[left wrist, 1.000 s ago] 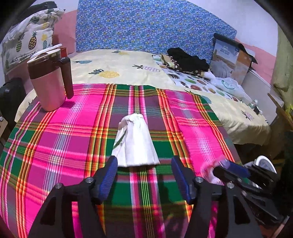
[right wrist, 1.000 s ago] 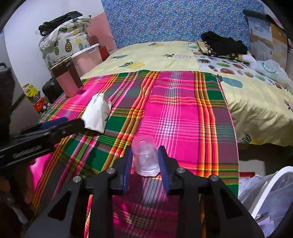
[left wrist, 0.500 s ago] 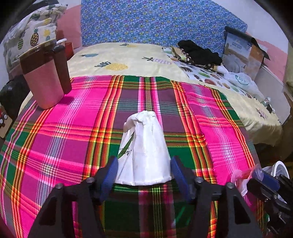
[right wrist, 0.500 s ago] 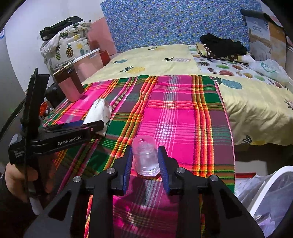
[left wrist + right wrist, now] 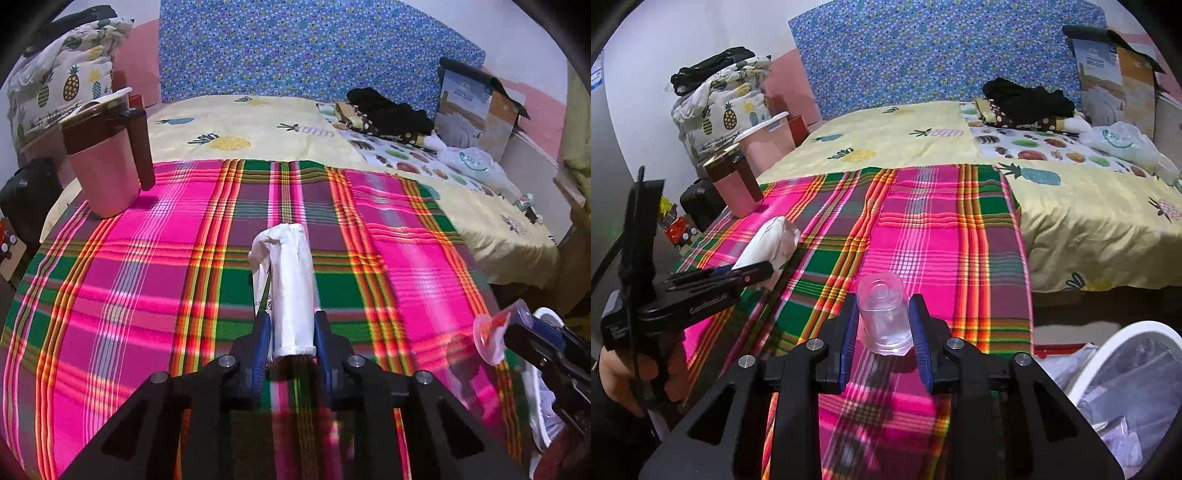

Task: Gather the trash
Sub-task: 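Carry the paper bag and clear cup with both tools over the white bin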

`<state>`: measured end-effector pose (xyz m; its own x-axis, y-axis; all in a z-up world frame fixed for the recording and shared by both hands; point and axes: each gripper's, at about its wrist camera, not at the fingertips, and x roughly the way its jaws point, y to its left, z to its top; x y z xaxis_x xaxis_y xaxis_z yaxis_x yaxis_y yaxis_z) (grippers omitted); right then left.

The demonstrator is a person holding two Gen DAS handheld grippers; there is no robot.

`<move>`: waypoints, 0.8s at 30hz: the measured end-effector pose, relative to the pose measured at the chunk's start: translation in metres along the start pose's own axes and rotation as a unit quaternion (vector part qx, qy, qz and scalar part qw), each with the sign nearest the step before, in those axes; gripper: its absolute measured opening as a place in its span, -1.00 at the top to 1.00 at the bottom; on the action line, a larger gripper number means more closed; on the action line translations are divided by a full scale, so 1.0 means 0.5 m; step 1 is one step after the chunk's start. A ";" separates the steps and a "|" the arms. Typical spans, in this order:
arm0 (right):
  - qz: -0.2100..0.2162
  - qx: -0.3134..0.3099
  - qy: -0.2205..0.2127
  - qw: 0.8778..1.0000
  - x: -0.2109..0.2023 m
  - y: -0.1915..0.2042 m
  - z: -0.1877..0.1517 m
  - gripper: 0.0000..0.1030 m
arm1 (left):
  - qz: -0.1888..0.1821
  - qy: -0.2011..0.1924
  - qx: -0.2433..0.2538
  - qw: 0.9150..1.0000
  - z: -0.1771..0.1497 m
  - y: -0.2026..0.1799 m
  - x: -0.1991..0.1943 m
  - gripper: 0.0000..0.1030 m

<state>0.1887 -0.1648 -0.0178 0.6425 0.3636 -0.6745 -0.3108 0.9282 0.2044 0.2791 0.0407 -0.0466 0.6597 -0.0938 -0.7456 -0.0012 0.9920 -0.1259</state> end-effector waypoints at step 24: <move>-0.021 0.027 -0.033 0.999 -0.126 -0.030 -0.067 0.44 | -0.051 -0.021 0.031 0.998 -0.135 -0.123 -0.190 0.53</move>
<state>0.1293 -0.2042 -0.0021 0.6993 0.3260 -0.6362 -0.2445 0.9453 0.2157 0.1658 -0.0168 -0.0123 0.6856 -0.1916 -0.7023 0.1129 0.9811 -0.1574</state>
